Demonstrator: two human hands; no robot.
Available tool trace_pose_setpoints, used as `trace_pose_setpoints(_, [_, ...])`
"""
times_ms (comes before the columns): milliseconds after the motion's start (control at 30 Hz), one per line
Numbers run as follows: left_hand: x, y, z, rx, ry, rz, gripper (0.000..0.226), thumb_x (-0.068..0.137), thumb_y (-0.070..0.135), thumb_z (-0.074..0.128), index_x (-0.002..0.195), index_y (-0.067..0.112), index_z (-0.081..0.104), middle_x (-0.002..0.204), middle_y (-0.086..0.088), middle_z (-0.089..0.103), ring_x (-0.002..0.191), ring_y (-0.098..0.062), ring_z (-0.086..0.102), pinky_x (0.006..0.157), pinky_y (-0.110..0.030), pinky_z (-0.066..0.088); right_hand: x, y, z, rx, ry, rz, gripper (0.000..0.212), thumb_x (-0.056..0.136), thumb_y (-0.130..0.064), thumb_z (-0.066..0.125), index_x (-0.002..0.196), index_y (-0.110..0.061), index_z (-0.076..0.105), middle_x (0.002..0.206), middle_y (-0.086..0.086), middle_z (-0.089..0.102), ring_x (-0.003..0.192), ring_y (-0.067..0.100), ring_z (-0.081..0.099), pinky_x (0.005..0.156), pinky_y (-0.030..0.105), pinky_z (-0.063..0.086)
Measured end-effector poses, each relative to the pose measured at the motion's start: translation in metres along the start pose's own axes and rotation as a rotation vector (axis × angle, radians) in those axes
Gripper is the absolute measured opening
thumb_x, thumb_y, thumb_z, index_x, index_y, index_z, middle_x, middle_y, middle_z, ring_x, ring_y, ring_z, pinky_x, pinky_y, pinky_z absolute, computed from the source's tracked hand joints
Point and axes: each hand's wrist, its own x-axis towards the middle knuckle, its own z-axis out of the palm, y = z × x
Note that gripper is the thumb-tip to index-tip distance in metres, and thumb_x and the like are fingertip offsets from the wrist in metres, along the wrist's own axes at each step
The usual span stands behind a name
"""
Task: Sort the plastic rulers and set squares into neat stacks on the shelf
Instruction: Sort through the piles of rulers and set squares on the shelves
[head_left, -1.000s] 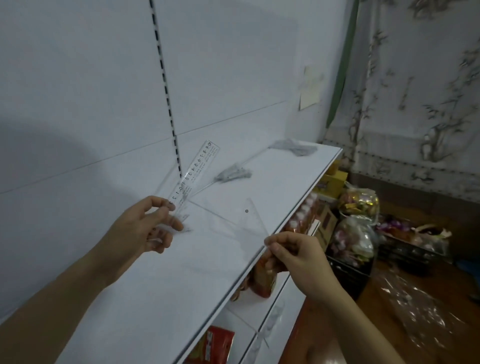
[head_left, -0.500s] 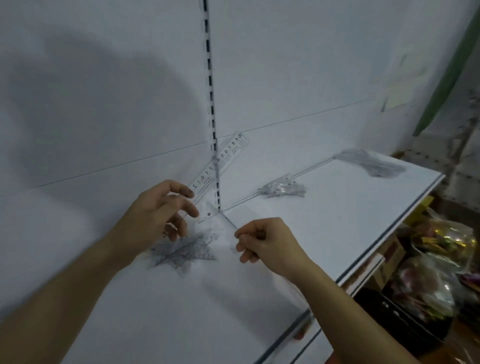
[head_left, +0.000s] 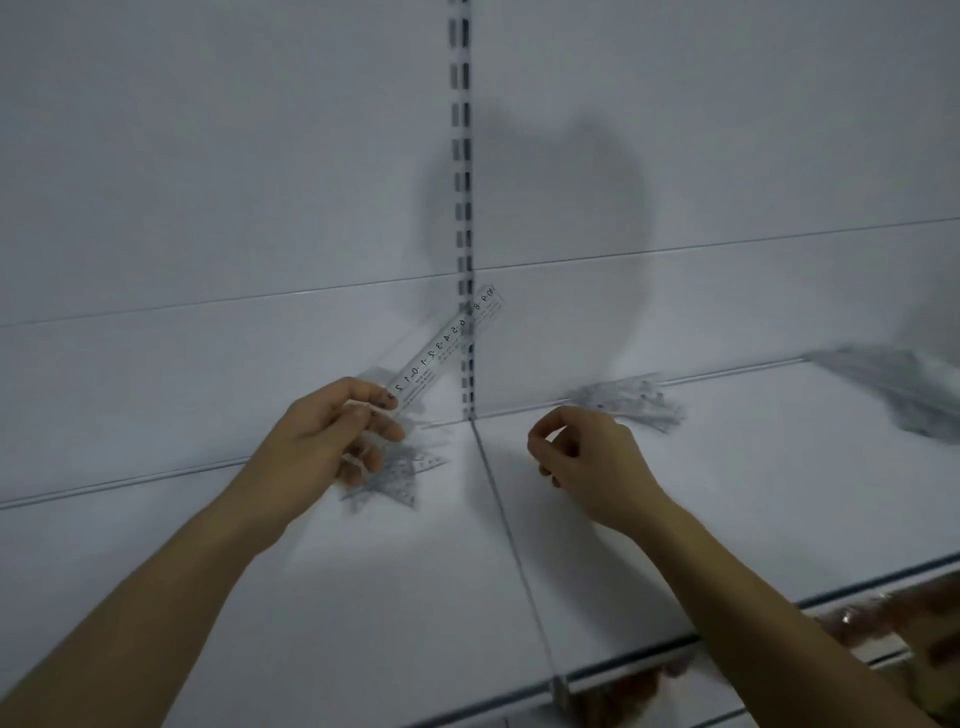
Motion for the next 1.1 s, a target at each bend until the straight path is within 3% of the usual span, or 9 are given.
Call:
trace_pose_setpoints(67, [0.008,0.005,0.041,-0.016,-0.021,0.007,0.027,0.106,0.004,0.037,0.108,0.009,0.063,0.095,-0.013,0.073,0.068,-0.022,0.06,0.058,-0.03,0.046,-0.01,0.029,-0.031,-0.041,0.088,-0.04,0.005,0.092,-0.026,0.066,0.089,-0.03,0.068,0.07,-0.008,0.069,0.068,0.002,0.062,0.063,0.011,0.046])
trace_pose_setpoints(167, [0.029,0.007,0.113,0.004,-0.058,0.02,0.026,0.106,0.006,0.038,0.109,0.014,0.063,0.095,-0.009,0.072,0.072,-0.019,0.06,0.062,-0.031,0.046,-0.033,0.074,-0.081,-0.075,0.212,-0.067,0.008,0.092,-0.022,0.067,0.093,-0.03,0.068,0.074,-0.012,0.067,0.076,0.0,0.06,0.065,0.005,0.041])
trace_pose_setpoints(300, [0.063,0.013,0.216,0.107,-0.162,0.106,0.021,0.104,0.013,0.047,0.109,0.029,0.06,0.1,-0.001,0.068,0.082,-0.015,0.065,0.069,-0.029,0.05,-0.067,0.129,-0.148,-0.111,0.319,-0.008,0.014,0.092,-0.02,0.067,0.095,-0.033,0.066,0.077,-0.012,0.067,0.079,0.0,0.061,0.067,0.004,0.04])
trace_pose_setpoints(500, [0.115,0.04,0.349,0.341,-0.235,0.353,0.028,0.096,0.006,0.055,0.113,0.027,0.059,0.101,0.004,0.06,0.072,-0.002,0.064,0.056,-0.013,0.047,-0.098,0.185,-0.232,-0.134,0.459,0.113,0.011,0.095,-0.023,0.064,0.1,-0.032,0.067,0.081,-0.013,0.065,0.085,-0.001,0.059,0.066,0.006,0.042])
trace_pose_setpoints(667, [0.152,0.041,0.442,0.501,-0.287,0.474,0.034,0.096,-0.001,0.049,0.116,0.025,0.061,0.108,0.001,0.057,0.076,-0.004,0.063,0.067,-0.008,0.04,-0.097,0.223,-0.27,-0.128,0.472,0.145,0.012,0.097,-0.024,0.061,0.106,-0.032,0.066,0.084,-0.012,0.063,0.083,0.004,0.06,0.071,0.015,0.047])
trace_pose_setpoints(867, [0.184,0.045,0.506,0.468,-0.297,0.436,0.027,0.098,0.007,0.049,0.117,0.023,0.06,0.111,-0.001,0.062,0.094,-0.017,0.062,0.081,-0.026,0.046,-0.068,0.245,-0.303,-0.185,0.431,0.154,0.014,0.1,-0.023,0.058,0.108,-0.034,0.064,0.085,-0.019,0.058,0.084,0.003,0.059,0.071,0.011,0.044])
trace_pose_setpoints(1100, [0.185,0.043,0.501,0.615,-0.365,0.437,0.029,0.1,0.016,0.047,0.126,0.019,0.058,0.124,-0.001,0.058,0.111,-0.017,0.057,0.094,-0.03,0.045,-0.043,0.247,-0.303,-0.281,0.36,0.093,0.015,0.1,-0.023,0.057,0.11,-0.03,0.066,0.09,-0.023,0.055,0.083,0.003,0.055,0.073,0.007,0.041])
